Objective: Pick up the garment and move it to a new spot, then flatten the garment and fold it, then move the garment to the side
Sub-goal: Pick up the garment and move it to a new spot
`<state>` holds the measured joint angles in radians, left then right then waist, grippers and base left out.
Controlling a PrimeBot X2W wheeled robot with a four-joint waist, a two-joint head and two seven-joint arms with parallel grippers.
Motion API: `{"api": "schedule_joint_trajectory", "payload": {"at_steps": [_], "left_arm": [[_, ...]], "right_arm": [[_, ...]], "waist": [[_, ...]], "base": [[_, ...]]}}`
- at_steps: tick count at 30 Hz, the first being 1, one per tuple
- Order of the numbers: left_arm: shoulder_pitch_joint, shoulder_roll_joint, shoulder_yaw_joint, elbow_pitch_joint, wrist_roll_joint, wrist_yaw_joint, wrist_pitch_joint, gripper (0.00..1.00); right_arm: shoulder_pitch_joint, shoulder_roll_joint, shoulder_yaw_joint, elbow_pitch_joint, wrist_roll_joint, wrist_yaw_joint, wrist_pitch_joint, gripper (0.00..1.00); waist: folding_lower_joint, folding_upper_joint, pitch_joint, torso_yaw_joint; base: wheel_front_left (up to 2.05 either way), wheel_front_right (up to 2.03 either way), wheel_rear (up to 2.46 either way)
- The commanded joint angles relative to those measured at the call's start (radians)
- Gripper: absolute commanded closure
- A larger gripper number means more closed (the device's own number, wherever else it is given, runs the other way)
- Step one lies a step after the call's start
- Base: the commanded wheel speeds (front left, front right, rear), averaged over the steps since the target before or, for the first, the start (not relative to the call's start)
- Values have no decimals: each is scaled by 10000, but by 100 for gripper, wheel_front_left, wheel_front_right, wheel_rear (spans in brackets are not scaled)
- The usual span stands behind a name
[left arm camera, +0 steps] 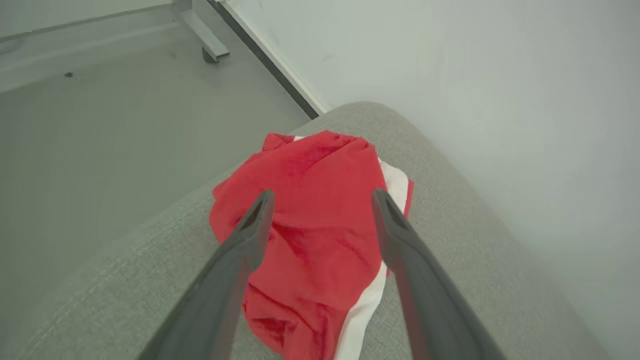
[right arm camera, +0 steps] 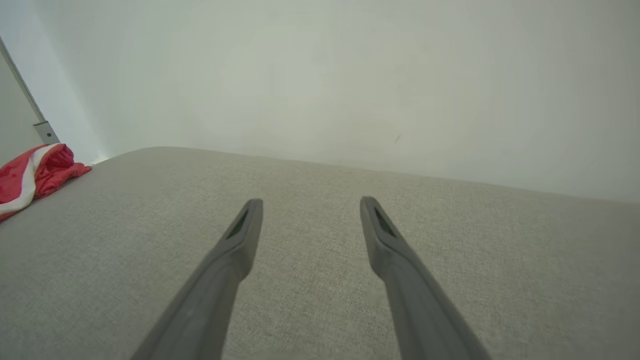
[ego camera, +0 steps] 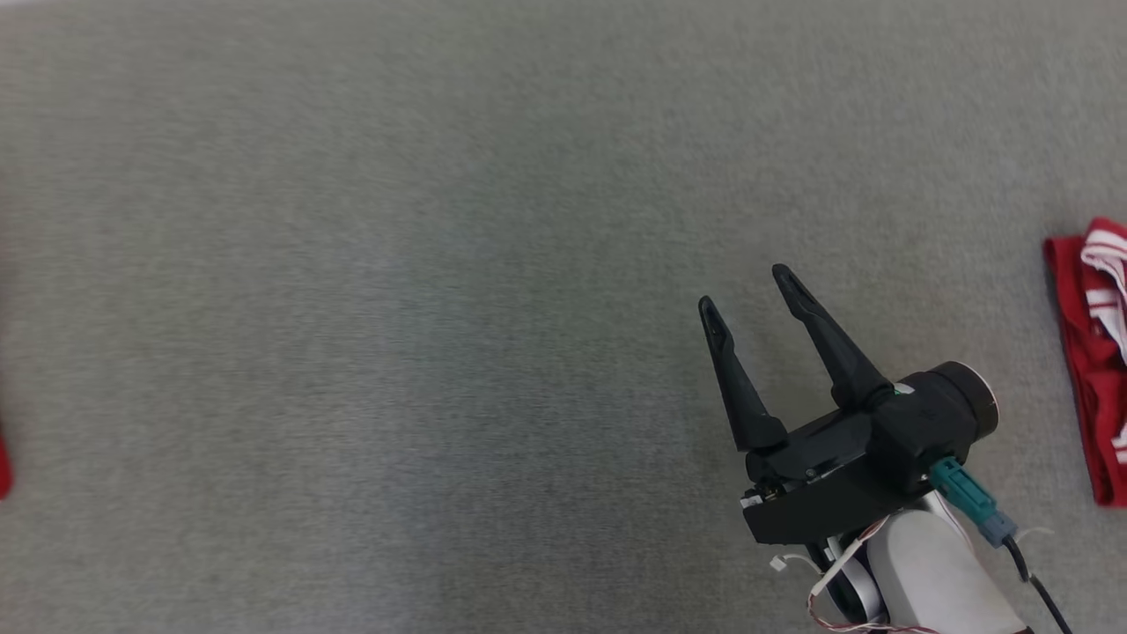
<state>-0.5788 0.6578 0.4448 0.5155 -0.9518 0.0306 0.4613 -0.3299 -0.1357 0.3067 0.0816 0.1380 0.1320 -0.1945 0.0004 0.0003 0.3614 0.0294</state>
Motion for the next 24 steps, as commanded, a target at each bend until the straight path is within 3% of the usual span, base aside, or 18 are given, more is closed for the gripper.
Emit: {"api": "schedule_joint_trajectory", "payload": {"at_steps": [1, 8, 17, 18, 21, 24], "left_arm": [[-168, 122, 126, 74, -186, 168, 209, 0], [-51, 362, 314, 232, -334, 850, 873, 0], [99, 22, -7, 481, -330, 1401, 1448, 0], [167, -52, -49, 458, -339, 1396, 1491, 32], [412, -209, -108, 344, -373, 1444, 1598, 100], [584, -274, -75, 89, -528, 1341, 1736, 100]], "right_arm": [[-161, 158, -8, -42, -85, -24, -84, 0], [-309, 378, 5, -12, -154, -25, -334, 0], [-464, 471, -49, 40, -228, -24, -447, 0], [-474, 474, -43, 67, -230, -24, -441, 0], [-490, 471, -60, 143, -189, -24, -457, 0], [-421, 475, -85, 226, -144, -24, -482, 0]], "waist": [[-4, -3, 1774, -1665], [-4, -3, 2214, -1903], [-4, -3, 2368, -1857], [-4, -3, 2337, -1847], [-4, -3, 2187, -1805], [-4, -3, 1935, -1738]], "base": [[0, 0, 0], [0, 0, 0], [0, 0, 0], [0, 0, 0], [0, 0, 0], [0, 0, 0]]}}
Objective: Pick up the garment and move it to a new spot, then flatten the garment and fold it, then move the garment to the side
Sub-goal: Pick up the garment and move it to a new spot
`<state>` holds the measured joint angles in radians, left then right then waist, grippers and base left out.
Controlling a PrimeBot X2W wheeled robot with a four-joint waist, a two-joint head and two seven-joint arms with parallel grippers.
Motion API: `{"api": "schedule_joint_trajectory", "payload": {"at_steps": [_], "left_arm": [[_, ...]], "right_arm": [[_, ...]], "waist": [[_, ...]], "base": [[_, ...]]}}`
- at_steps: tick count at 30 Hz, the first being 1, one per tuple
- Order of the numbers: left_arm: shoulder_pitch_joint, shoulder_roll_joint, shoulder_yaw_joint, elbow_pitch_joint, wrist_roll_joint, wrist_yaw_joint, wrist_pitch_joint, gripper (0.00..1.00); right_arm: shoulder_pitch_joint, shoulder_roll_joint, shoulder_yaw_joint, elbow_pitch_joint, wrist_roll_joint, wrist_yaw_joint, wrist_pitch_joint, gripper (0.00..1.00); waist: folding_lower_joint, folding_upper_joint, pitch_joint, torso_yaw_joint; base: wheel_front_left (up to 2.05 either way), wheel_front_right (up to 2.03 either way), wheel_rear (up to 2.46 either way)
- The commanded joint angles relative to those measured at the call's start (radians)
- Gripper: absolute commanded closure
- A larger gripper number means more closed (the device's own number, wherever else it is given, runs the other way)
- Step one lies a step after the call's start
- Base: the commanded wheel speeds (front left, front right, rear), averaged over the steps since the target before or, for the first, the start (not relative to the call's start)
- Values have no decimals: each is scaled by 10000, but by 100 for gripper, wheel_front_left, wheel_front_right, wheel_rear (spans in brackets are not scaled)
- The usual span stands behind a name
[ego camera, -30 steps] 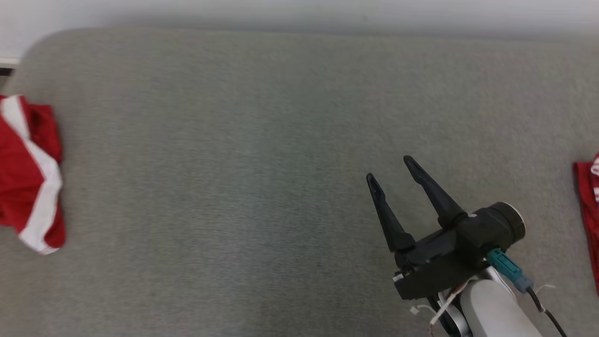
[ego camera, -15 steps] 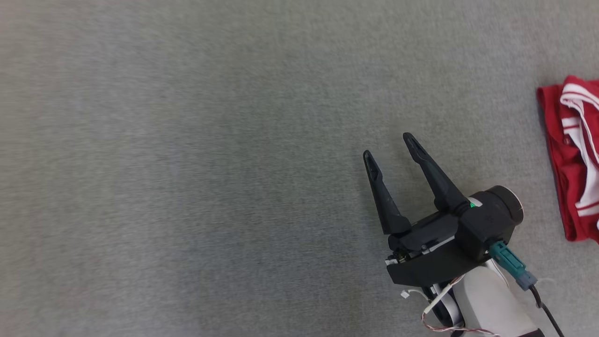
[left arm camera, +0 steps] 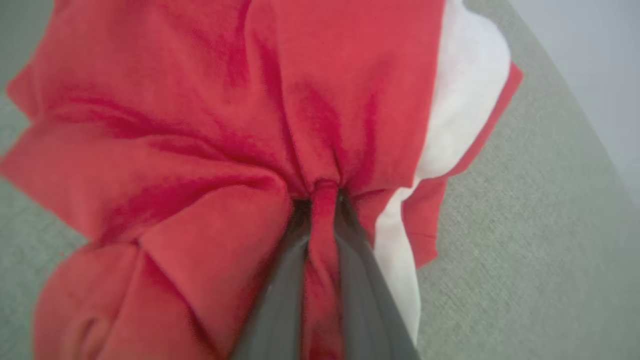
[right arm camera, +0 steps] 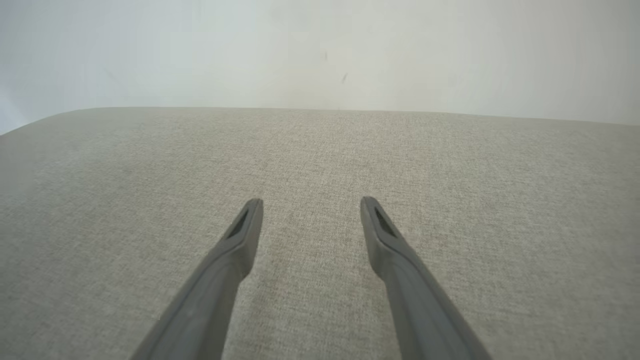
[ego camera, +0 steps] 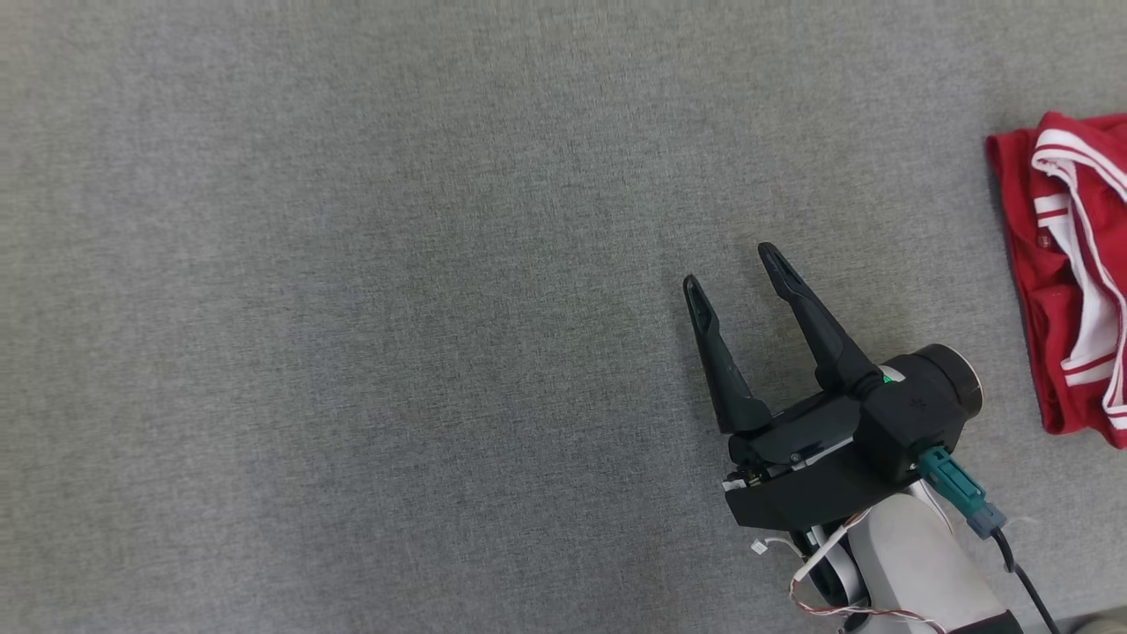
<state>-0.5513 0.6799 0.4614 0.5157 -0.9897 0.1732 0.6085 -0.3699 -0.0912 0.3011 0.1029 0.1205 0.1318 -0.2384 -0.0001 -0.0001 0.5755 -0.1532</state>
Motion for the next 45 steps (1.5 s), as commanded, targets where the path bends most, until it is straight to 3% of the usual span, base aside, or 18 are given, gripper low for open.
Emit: {"api": "schedule_joint_trajectory", "payload": {"at_steps": [1, 11, 22, 29, 36, 45], "left_arm": [[372, -481, -189, -42, -185, -103, 280, 100], [468, -642, -192, -1947, -81, -426, -342, 100], [9, -1129, -1606, -4385, -319, -666, 705, 100], [-88, -2200, -3098, -5990, -411, -628, 1257, 100], [391, -3478, -4840, -6899, -288, -661, 1492, 100], [1282, -4452, -6559, -6294, 666, -1013, 786, 100]], "right_arm": [[9, 31, -27, 36, 50, -23, -54, 0], [779, -121, -344, 592, 381, -24, -177, 0], [1764, -267, -441, 788, 748, -22, -183, 0], [2255, -251, -408, 630, 924, -22, -67, 0], [2512, -277, -363, 427, 960, -22, 64, 0], [2468, -183, -469, 151, 923, -22, 114, 0]], "waist": [[1, 1, -300, 109], [1, 1, -2377, 688], [1, 1, -4597, 765], [1, 1, -5246, 187], [1, 1, -5279, -864], [1, 1, -4746, -2096]], "base": [[0, 0, 0], [0, 0, 0], [0, 0, 0], [0, 0, 0], [0, 0, 0], [0, 0, 0]]}}
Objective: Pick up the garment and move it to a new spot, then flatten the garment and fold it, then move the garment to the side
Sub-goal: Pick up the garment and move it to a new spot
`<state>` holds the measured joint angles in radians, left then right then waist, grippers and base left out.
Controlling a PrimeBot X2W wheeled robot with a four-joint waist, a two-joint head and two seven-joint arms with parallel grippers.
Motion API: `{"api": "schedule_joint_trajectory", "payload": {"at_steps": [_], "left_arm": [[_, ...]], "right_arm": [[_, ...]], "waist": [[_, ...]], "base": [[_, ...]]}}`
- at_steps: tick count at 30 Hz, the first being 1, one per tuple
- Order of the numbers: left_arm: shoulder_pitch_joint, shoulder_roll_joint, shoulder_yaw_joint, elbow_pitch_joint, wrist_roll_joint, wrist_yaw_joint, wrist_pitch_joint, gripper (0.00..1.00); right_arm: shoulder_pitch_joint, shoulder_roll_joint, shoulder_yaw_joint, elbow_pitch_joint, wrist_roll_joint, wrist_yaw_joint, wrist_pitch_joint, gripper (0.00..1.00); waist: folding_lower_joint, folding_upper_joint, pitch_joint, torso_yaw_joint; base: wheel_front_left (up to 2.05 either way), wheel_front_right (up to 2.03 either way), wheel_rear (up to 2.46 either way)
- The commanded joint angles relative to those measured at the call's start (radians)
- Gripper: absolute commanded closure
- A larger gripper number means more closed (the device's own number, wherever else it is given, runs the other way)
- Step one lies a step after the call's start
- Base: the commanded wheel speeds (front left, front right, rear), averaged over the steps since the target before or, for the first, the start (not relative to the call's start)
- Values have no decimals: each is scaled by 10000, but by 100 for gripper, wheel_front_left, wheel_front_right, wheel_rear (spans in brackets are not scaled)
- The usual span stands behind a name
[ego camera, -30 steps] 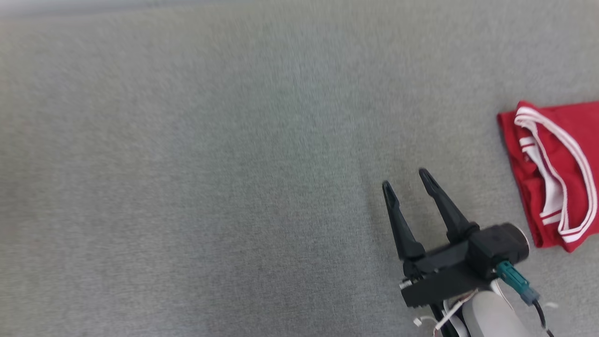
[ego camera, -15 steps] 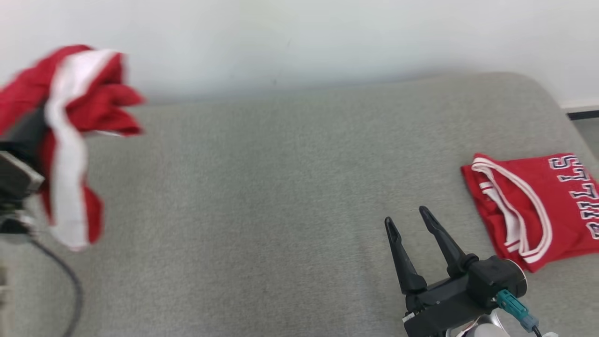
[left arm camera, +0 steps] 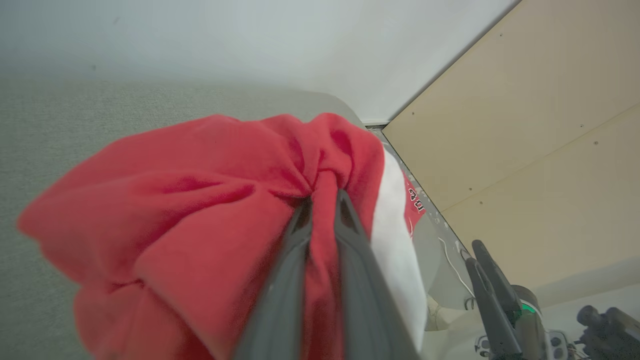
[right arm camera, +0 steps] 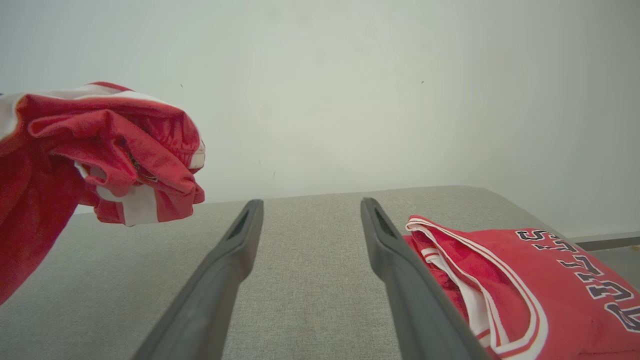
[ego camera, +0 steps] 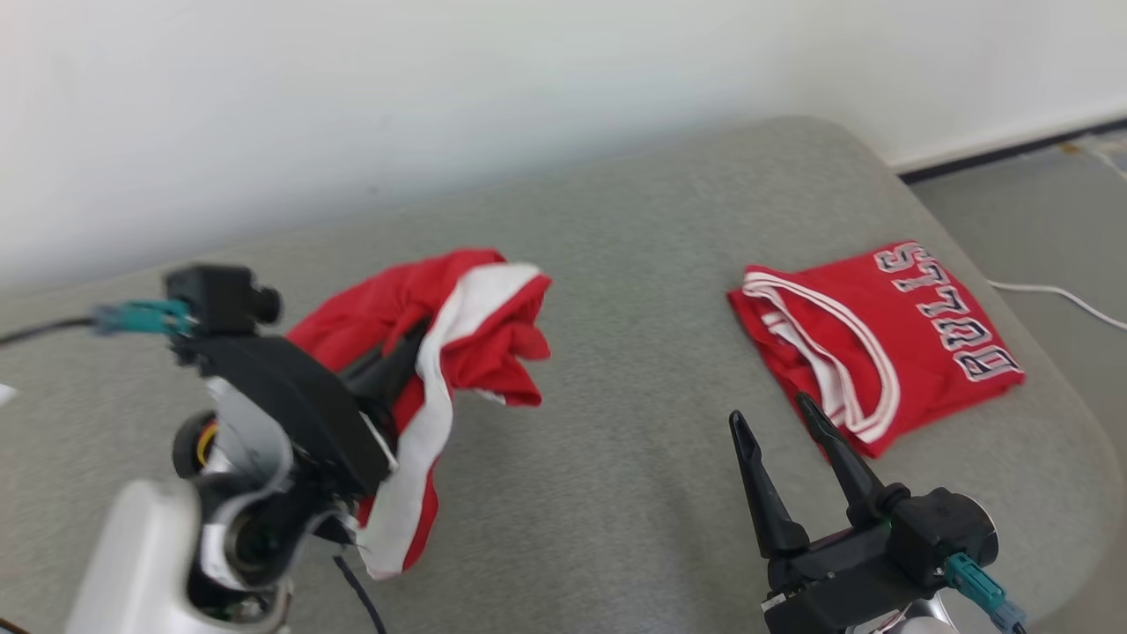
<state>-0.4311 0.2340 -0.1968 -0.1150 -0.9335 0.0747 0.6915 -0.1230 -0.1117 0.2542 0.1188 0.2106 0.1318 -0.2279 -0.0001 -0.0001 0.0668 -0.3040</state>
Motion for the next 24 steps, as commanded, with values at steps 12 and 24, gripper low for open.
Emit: {"api": "schedule_joint_trajectory", "payload": {"at_steps": [12, 24], "left_arm": [[180, -474, -1725, 3695, 2923, -631, -2936, 100], [854, -1060, -1566, 4332, 3284, -1172, -6644, 0]], "right_arm": [[-87, 216, -204, -79, -113, -24, -105, 0], [310, 118, -610, -16, -130, -24, 2, 0]], "waist": [[1, 1, 905, -968], [1, 1, 209, -27]], "base": [[0, 0, 0], [0, 0, 0]]}}
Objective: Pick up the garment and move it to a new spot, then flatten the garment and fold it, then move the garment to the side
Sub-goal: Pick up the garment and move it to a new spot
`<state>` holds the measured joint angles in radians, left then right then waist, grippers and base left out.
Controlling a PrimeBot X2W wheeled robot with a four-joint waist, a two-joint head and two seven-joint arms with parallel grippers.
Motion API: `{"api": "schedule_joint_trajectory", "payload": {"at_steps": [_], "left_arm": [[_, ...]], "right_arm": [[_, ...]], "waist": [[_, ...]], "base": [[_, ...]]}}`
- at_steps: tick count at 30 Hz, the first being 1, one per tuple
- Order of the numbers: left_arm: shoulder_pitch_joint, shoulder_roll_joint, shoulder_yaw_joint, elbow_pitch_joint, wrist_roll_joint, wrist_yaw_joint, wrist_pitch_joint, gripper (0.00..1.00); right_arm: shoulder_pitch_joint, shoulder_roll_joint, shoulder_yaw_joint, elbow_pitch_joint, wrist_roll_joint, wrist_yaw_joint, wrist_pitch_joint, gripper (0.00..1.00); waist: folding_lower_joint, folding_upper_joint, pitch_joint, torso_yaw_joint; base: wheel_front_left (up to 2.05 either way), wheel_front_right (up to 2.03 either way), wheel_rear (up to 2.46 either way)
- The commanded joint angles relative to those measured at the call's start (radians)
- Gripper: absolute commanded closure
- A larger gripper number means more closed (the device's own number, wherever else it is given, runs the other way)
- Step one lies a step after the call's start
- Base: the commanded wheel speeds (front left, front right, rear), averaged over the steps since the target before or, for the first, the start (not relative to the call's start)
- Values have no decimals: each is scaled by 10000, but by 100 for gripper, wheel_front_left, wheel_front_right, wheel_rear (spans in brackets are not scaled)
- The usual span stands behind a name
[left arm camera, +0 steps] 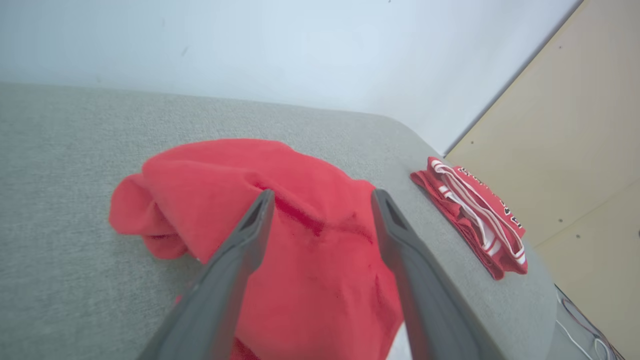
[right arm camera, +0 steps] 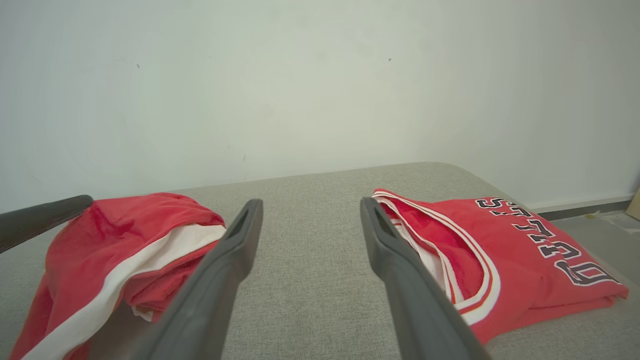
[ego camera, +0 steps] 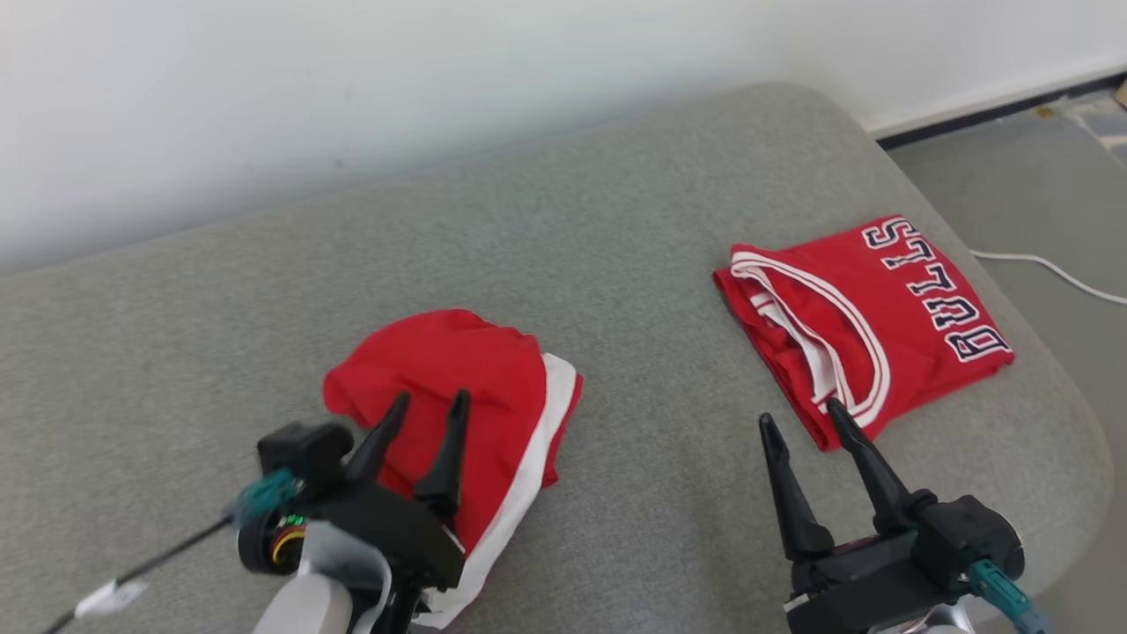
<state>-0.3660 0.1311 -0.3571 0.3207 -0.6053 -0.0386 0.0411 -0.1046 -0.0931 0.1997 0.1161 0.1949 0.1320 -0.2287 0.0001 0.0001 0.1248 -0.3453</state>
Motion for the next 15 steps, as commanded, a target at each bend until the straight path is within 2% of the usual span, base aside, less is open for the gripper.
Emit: {"api": "schedule_joint_trajectory", "payload": {"at_steps": [1, 5, 7, 10, 15], "left_arm": [[395, -91, 164, -103, -80, -47, -586, 0], [1226, -106, 567, -354, -88, -100, -2201, 0], [1652, -80, 774, -439, -21, -54, -2654, 0], [2200, 13, 1202, -631, 220, 92, -2978, 0], [3086, 128, 2087, -1408, 1369, 166, -3064, 0]], "right_arm": [[175, -82, -123, -18, 22, -26, 43, 0], [485, -171, -468, -130, -1, -24, 151, 0], [666, -198, -693, -230, -38, -26, 216, 0], [917, -192, -934, -348, -46, -24, 281, 0], [1325, -137, -1321, -493, -19, -26, 308, 0]], "waist": [[-1, -1, -455, 489], [-1, -1, -810, 936], [-1, -1, -951, 1173], [-1, -1, -1105, 1496], [-1, -1, -1380, 2008]], "base": [[0, 0, 0], [0, 0, 0], [0, 0, 0], [0, 0, 0], [0, 0, 0]]}}
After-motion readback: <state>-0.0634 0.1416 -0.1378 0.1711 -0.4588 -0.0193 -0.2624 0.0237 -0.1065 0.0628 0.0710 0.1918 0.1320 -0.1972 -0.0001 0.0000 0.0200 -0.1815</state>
